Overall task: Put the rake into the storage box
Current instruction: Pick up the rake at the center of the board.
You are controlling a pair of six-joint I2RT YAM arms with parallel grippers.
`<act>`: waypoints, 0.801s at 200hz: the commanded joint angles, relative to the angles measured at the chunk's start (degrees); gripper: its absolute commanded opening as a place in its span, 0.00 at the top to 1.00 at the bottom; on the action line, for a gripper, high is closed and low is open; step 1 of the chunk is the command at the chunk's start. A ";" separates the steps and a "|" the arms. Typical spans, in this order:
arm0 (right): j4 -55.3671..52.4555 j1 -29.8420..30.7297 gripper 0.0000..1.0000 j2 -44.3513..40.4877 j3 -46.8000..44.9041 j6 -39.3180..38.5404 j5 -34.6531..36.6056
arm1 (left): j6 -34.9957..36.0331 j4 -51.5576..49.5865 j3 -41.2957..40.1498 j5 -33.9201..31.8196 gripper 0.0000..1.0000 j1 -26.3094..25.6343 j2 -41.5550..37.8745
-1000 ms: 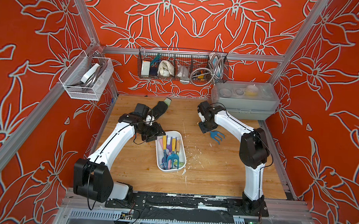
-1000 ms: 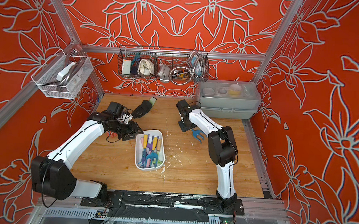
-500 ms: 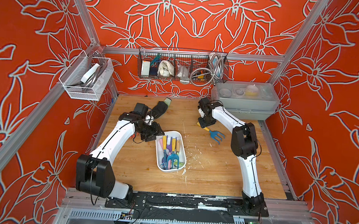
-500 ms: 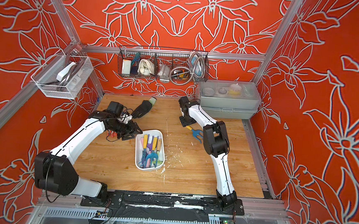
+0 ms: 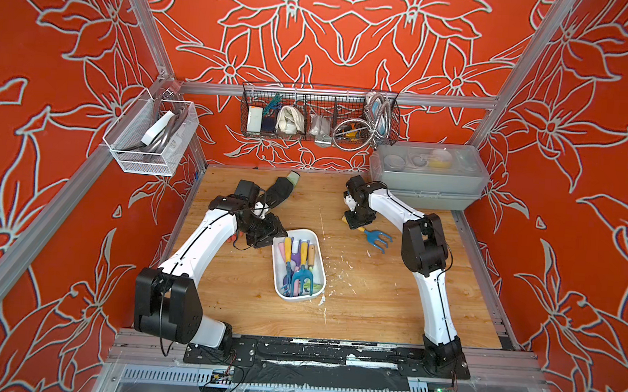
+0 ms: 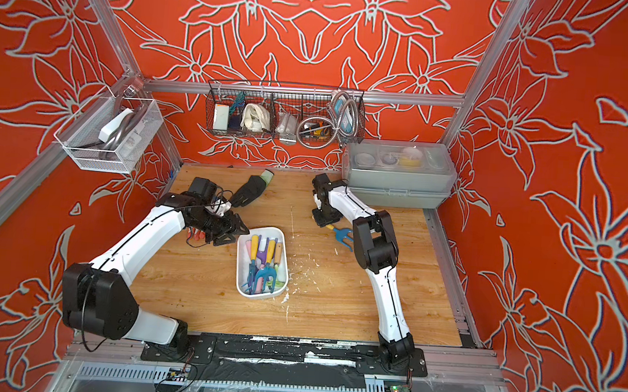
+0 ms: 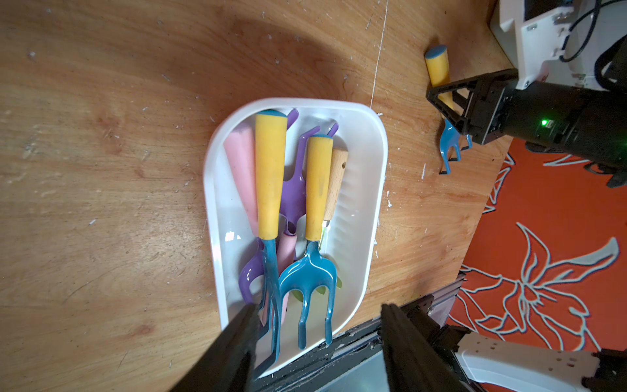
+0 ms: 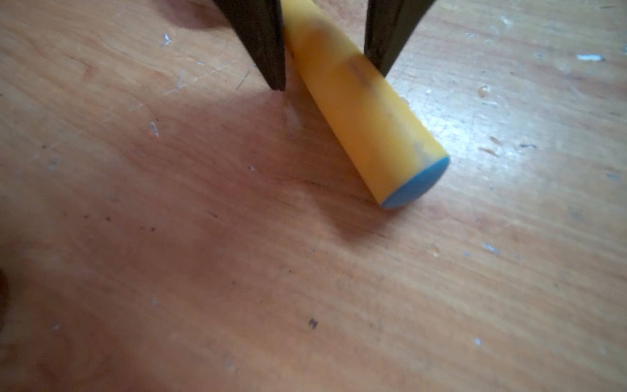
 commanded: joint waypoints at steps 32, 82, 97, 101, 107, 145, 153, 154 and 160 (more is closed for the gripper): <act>-1.63 -0.29 0.82 -0.64 -2.57 5.24 -4.45 | -1.34 -0.04 -0.88 -0.44 0.40 0.35 -3.34; -1.28 -0.29 0.99 -4.35 -5.27 9.56 -7.52 | -3.54 -0.06 -4.65 -1.13 0.40 0.35 -9.21; -1.11 -0.29 1.00 -6.09 -6.28 10.70 -8.31 | -4.14 -0.31 -5.92 -1.26 0.40 0.29 -11.14; -1.03 -0.33 1.00 -6.58 -6.58 11.05 -8.53 | -4.28 -0.37 -6.18 -1.27 0.40 0.33 -11.62; -1.02 -0.30 1.00 -7.31 -7.07 11.43 -8.76 | -4.46 -0.62 -6.56 -1.35 0.40 0.35 -12.38; -0.49 -0.21 1.00 -12.66 -10.31 13.87 -10.31 | -5.50 -1.44 -8.80 -1.60 0.39 0.31 -16.63; -0.40 -0.26 1.00 -13.94 -11.09 14.27 -10.53 | -5.78 -1.51 -9.31 -1.62 0.39 0.30 -17.47; -0.40 -0.23 1.00 -14.12 -11.14 14.33 -10.54 | -5.82 -1.52 -9.37 -1.62 0.39 0.32 -17.58; -0.40 -0.21 1.00 -15.08 -11.72 14.66 -10.69 | -6.01 -1.54 -9.71 -1.62 0.39 0.35 -18.11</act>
